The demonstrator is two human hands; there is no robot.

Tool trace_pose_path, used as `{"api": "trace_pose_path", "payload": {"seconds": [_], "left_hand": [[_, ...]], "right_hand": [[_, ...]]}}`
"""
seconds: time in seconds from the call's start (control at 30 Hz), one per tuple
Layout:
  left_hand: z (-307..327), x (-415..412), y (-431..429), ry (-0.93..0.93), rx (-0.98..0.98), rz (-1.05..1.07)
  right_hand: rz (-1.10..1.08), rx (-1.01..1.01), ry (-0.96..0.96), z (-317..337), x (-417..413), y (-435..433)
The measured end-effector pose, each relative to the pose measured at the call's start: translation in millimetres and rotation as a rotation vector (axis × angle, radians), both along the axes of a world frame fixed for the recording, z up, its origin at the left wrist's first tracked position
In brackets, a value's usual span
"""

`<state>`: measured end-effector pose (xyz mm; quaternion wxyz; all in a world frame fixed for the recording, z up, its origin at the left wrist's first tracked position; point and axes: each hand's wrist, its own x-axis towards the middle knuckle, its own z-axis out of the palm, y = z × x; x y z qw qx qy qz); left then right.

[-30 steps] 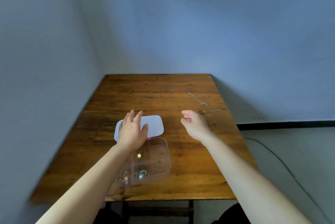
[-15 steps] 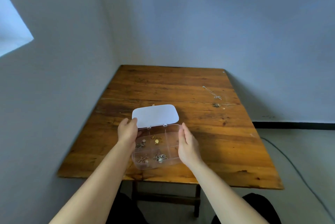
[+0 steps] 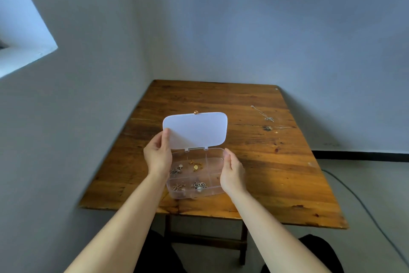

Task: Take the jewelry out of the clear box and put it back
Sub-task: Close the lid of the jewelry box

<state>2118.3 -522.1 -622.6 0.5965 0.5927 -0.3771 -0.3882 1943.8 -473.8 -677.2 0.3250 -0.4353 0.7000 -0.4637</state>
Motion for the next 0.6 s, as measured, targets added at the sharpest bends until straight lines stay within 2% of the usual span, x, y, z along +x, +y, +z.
{"api": "trace_pose_path", "payload": {"seconds": [0.13,0.27,0.47,0.6], "left_hand": [[-8,17,27,-0.202,-0.085,-0.093],[-22,38,50,-0.497,-0.164,-0.232],[-36,61,73,-0.882,-0.169,-0.454],[-37,64,87,-1.007,-0.075,-0.568]], "right_hand": [[-0.081,0.029,-0.172,7,-1,-1],[-0.122,0.095,-0.364,17,-8,4],[-0.108,0.177,-0.376,27,-12,22],[-0.035,0.151,-0.353,30,-11,28]]}}
